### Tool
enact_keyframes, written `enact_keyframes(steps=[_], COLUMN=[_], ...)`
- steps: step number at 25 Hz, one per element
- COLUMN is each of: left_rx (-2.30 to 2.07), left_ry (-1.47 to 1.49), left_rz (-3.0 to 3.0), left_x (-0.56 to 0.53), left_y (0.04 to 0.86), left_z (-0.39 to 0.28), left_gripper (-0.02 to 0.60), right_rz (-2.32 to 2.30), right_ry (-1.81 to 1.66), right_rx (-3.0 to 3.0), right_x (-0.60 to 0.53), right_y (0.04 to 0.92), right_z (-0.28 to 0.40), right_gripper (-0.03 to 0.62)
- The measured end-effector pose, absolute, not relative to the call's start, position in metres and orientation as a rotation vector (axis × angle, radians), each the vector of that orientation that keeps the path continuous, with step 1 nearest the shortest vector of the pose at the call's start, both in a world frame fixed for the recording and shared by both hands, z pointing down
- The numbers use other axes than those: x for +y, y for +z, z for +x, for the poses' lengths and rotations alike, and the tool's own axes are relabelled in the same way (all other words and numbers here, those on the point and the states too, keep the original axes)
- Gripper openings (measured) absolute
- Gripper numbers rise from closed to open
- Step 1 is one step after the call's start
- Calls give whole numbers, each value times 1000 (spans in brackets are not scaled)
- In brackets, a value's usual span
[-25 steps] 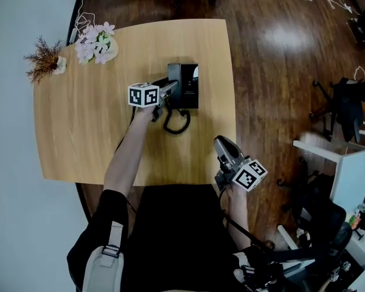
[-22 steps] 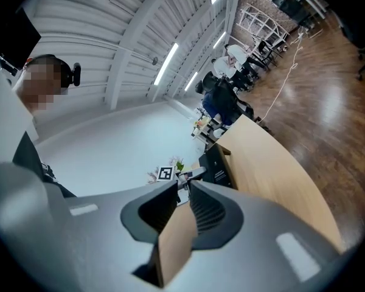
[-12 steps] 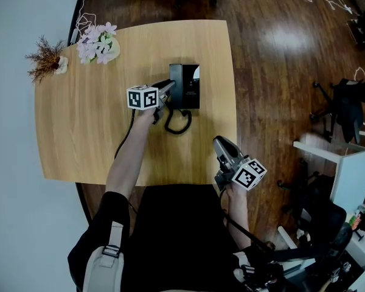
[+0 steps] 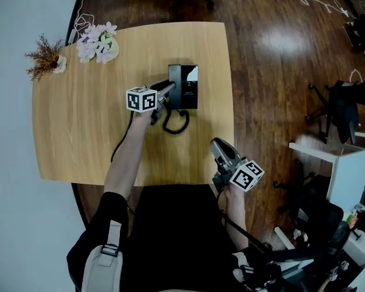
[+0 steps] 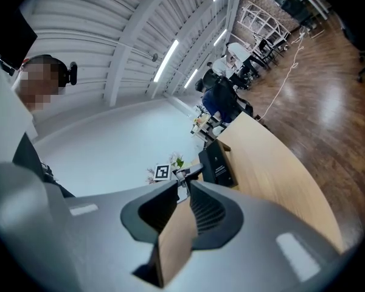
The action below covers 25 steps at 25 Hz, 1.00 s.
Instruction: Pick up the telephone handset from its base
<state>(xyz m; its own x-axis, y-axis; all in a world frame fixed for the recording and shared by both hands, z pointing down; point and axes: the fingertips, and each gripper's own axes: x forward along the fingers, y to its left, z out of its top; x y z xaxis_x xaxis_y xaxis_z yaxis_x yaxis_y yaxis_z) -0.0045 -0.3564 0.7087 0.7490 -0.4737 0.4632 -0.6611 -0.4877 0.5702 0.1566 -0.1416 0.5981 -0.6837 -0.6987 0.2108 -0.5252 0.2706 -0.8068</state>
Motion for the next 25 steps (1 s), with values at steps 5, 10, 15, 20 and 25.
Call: enact_keyframes(steps=[5,10,15,20,25], left_rx=[-841,-838,-755,-664,-577], left_ry=[310,253,75,-75,-181], left_rz=[2174,2162,2140,2094,2098], left_x=[-361,-358,-351,-343,-326], left_y=[715,712,698,686,666], left_z=[-3,-7,-9,-10,-16], left_gripper=[159,100,77,74,74], right_rz=[-1165,-1180,-1168,-1151,-1160], right_ry=[-1363,-1363,-1355,-1348,-1342], right_rx=[2350,2349,2365,2376,2372], right_x=[-137,-132,-133,-130,-126], right_y=[594,594,593,589,589], right_z=[162,165,160,152,152], right_gripper=[58,58,57,57,57])
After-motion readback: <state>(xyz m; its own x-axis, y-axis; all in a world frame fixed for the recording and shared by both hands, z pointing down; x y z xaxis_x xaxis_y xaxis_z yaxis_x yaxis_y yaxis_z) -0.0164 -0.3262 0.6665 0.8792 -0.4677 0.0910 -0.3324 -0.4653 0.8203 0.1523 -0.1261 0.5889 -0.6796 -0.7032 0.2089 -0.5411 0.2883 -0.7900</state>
